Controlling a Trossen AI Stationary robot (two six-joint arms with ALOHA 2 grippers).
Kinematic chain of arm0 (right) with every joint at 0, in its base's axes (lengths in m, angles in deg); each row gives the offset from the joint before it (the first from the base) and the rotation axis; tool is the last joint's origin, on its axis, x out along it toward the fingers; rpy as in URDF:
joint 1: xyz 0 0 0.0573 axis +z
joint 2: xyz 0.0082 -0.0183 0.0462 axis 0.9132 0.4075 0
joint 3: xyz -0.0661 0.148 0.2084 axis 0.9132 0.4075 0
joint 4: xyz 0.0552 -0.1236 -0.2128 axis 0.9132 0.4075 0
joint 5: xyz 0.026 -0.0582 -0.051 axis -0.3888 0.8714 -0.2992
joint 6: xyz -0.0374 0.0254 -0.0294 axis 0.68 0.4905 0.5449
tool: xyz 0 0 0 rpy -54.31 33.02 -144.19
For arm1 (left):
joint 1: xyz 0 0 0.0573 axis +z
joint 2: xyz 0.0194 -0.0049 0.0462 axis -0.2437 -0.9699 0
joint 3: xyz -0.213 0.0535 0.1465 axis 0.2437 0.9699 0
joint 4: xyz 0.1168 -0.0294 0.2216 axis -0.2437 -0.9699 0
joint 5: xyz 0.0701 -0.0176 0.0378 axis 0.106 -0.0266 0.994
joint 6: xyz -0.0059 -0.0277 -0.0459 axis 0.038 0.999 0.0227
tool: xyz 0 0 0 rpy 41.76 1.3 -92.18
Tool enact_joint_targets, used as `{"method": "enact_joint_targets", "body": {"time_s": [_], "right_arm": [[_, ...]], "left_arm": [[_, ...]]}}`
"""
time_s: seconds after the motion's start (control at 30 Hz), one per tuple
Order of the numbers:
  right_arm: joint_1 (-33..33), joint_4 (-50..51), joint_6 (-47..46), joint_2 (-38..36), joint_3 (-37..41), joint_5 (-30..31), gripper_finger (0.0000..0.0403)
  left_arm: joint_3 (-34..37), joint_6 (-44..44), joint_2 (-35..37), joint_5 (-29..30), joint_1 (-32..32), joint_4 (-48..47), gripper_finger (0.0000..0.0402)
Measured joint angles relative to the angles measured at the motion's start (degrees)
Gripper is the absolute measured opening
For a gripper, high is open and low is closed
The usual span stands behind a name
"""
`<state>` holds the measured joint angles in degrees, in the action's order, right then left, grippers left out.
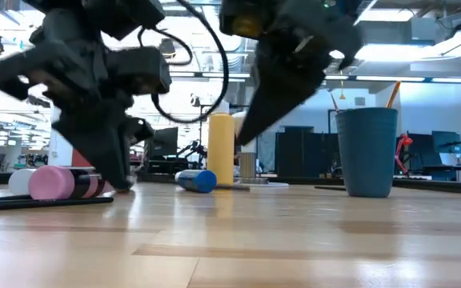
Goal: Pick & Place Paint Supplies
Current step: Put the black silver paintbrush into the blue cup
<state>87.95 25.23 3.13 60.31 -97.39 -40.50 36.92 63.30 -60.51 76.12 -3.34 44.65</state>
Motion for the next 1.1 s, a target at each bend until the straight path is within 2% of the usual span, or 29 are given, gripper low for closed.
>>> {"method": "enact_joint_targets", "body": {"time_s": [0.13, 0.27, 0.83, 1.1], "right_arm": [[1.08, -0.57, -1.59, 0.03, 0.04, -0.57, 0.0005], [0.95, -2.83, -1.78, 0.03, 0.04, -0.42, 0.0033], [-1.68, -16.03, -1.91, 1.32, 0.06, 0.36, 0.0242], [-1.9, -18.84, -1.4, 1.3, 0.06, 0.44, 0.0255]], "left_arm": [[-0.01, 0.0, 1.97, -0.01, -1.07, -0.32, 0.0001], [-0.1, -0.02, 3.32, 0.21, -1.76, -0.07, 0.0001], [-0.31, -0.07, 3.55, 0.43, -1.54, 0.32, 0.0001], [-3.45, -2.35, 3.53, 0.5, -1.52, 0.72, 0.0001]]}}
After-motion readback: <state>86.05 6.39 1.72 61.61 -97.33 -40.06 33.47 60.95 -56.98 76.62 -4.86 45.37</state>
